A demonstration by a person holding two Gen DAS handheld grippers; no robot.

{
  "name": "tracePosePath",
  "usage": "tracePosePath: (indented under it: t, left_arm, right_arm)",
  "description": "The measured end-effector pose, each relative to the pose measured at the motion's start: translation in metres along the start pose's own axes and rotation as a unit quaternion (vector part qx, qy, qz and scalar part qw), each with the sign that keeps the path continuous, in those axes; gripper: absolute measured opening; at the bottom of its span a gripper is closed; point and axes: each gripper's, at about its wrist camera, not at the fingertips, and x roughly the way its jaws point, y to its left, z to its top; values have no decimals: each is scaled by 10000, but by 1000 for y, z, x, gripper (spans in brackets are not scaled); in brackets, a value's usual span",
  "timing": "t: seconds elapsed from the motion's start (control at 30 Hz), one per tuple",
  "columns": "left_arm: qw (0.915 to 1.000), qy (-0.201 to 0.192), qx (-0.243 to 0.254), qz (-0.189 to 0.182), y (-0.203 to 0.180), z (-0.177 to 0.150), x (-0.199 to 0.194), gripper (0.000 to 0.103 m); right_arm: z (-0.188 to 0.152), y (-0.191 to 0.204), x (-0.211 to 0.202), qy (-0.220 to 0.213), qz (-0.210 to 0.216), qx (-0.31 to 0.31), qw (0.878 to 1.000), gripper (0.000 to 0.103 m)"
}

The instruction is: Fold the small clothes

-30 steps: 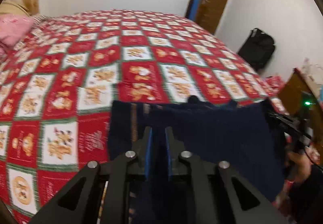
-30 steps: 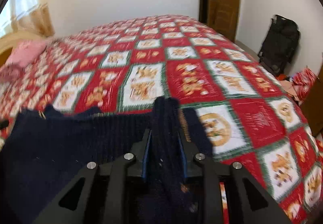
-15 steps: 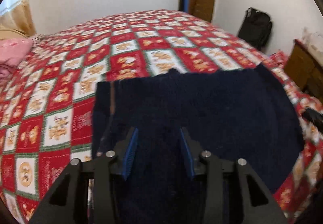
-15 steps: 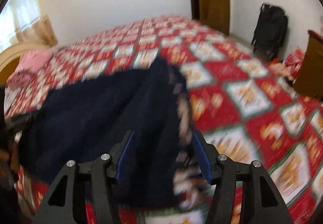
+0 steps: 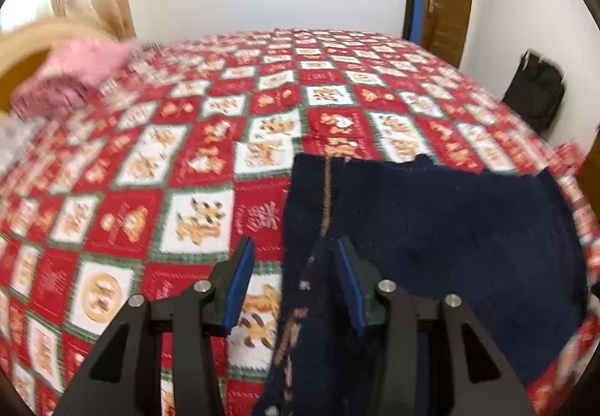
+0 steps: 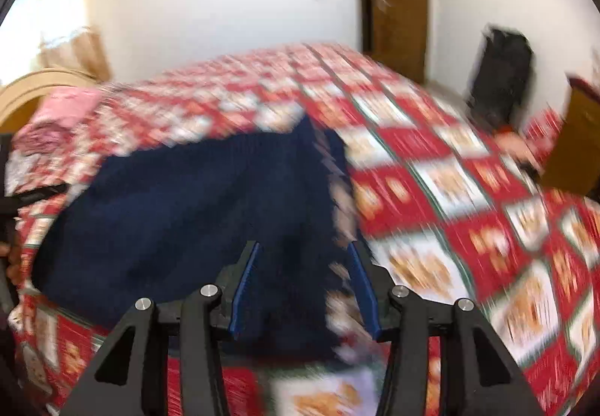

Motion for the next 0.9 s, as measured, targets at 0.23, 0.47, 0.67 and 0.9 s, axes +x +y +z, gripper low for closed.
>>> tracePosePath:
  t: [0.23,0.47,0.67,0.9]
  left_arm:
    - [9984,126,-401,-374,7,-30,-15,55]
    - [9987,428,-265,-123,-1,-56,-9,63]
    - [9987,381,18,326,0,-61,-5,72]
    - [9981,353,158,485,-1,-61,-1,79]
  right_arm:
    - [37,113,50,78,1327,-869,9873,29]
    - [64,213,136,531,1939,-945,9750,23]
    - [64,275,199,927,1824,-1328,9698,23]
    - [78,277,217,1116,2018,-1157,9661,23]
